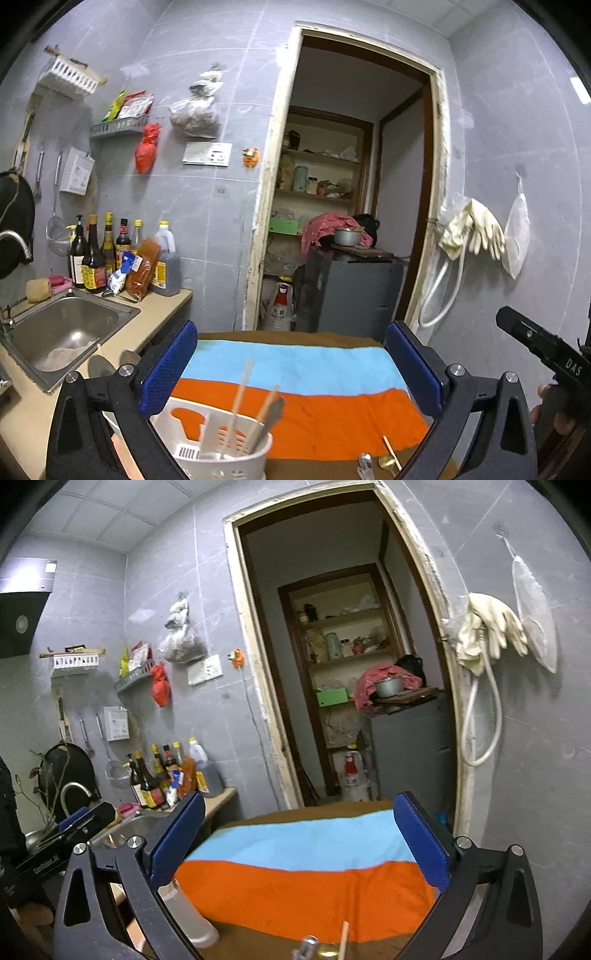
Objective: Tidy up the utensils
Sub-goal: 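Move both tools down over the remaining spoons, knife and chopstick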
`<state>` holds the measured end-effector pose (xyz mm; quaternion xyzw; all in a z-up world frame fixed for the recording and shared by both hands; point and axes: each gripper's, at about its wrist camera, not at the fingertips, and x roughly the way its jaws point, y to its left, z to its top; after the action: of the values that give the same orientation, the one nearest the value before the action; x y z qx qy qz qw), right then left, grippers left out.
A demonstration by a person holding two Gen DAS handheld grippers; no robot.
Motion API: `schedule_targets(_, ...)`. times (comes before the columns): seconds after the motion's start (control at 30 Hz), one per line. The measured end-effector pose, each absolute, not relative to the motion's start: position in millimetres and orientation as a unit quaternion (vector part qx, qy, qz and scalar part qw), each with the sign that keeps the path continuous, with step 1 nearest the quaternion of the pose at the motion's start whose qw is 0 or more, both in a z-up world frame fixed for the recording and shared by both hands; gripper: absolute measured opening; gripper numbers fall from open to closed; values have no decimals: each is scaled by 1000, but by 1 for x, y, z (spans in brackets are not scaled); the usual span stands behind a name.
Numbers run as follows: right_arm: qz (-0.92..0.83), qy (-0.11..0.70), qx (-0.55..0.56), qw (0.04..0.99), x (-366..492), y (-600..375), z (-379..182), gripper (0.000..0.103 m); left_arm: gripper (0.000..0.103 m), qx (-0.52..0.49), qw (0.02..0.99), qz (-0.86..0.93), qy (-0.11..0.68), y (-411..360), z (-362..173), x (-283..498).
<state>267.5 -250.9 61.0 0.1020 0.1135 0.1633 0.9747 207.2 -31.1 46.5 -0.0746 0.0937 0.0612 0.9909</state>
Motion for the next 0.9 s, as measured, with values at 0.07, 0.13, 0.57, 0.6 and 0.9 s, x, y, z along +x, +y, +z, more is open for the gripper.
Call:
schedule_targets(0.07, 158, 123, 104, 974, 268, -261, 55, 100, 103, -66, 991, 56, 101, -42, 42, 208)
schedule_targets(0.13, 152, 136, 105, 973, 269, -270, 46, 101, 103, -65, 990, 49, 115, -50, 36, 209)
schedule_targets(0.57, 160, 253, 132, 945, 288, -313, -35, 100, 103, -70, 968, 17, 239, -83, -19, 218)
schedule_targets(0.6, 162, 262, 136, 942, 290, -314, -41, 100, 103, -75, 966, 11, 248, -84, -23, 220)
schedule_targets(0.9, 183, 340, 140, 912, 312, -309, -97, 90, 101, -104, 942, -8, 318, -85, -62, 241)
